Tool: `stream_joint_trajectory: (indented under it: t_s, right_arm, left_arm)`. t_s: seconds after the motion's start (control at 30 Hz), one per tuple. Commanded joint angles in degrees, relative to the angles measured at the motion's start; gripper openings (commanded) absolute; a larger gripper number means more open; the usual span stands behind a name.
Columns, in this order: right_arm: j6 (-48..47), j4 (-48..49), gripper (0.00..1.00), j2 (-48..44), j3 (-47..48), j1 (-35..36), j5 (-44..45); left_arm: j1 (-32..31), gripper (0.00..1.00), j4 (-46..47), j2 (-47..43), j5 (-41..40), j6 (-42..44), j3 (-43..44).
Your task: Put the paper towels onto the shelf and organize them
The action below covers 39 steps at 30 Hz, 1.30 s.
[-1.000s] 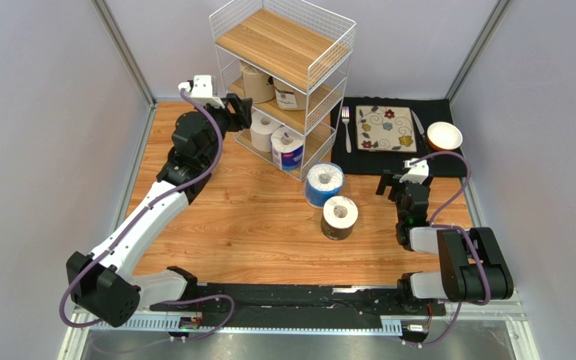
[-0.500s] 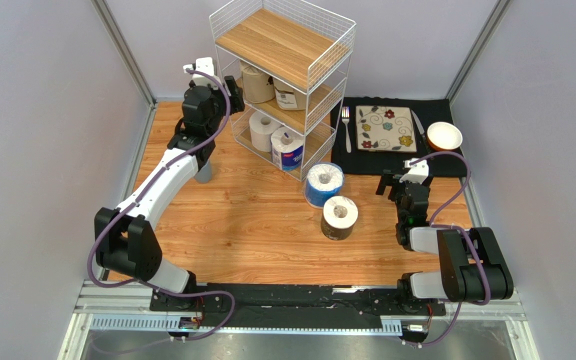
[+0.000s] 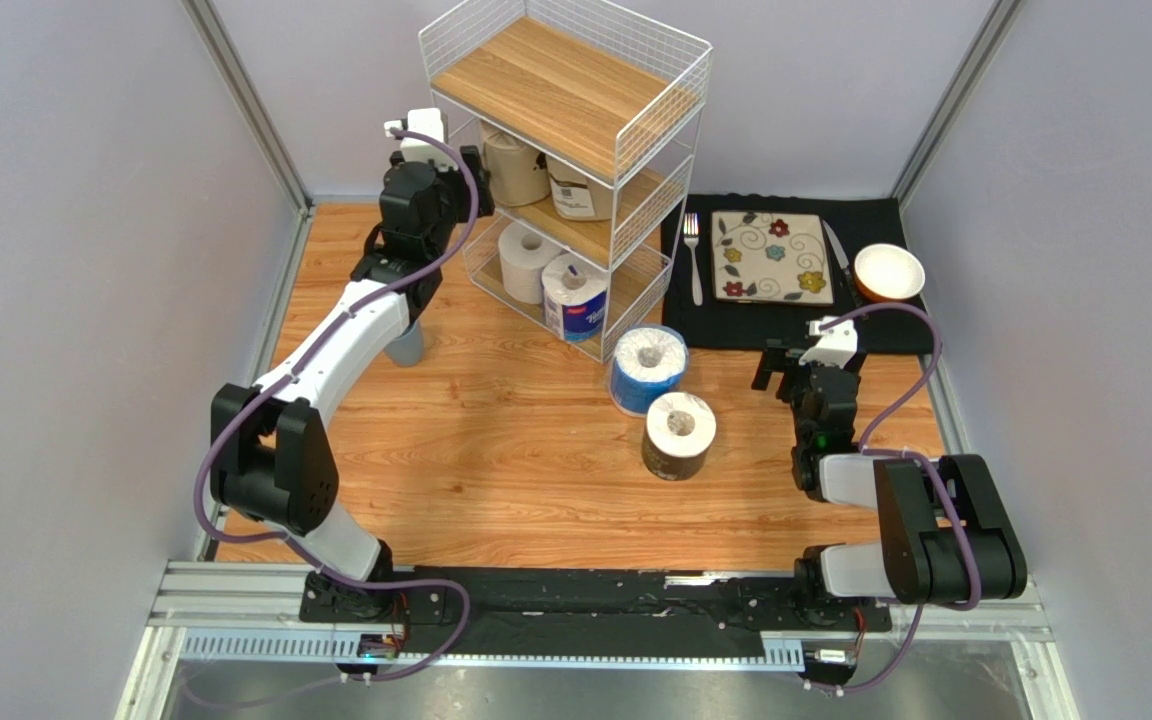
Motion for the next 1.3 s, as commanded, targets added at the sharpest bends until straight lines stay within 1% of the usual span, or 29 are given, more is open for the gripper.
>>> stream_joint_trajectory:
  t_s: [0.0,0.13,1.0,1.1,1.27]
  right_arm:
    - [-0.3,1.5,0.99,-0.7,1.3,0.2,0.3]
    - [-0.3,1.5,0.99,-0.7,1.3,0.2,0.3]
    - [-0.3,1.5,0.99,-0.7,1.3,0.1,0.3]
    - [-0.3,1.6,0.99,-0.7,1.3,0.1,0.3]
    - [-0.3,1.5,0.99,-0.7,1.4,0.2,0.3]
  left_arm:
    - [0.1,0.72,3.0,1.0,-0.5,1.8,2.1]
    - [0.1,0.72,2.9,2.4,0.2,1.6,3.6]
    - [0.1,0.72,4.7,6.3,3.8,-2.1,5.1]
    - [0.1,0.72,4.3,6.1,3.3,-1.7,4.9]
    - [0.1,0.72,3.7,2.2,1.5,-0.4,2.5]
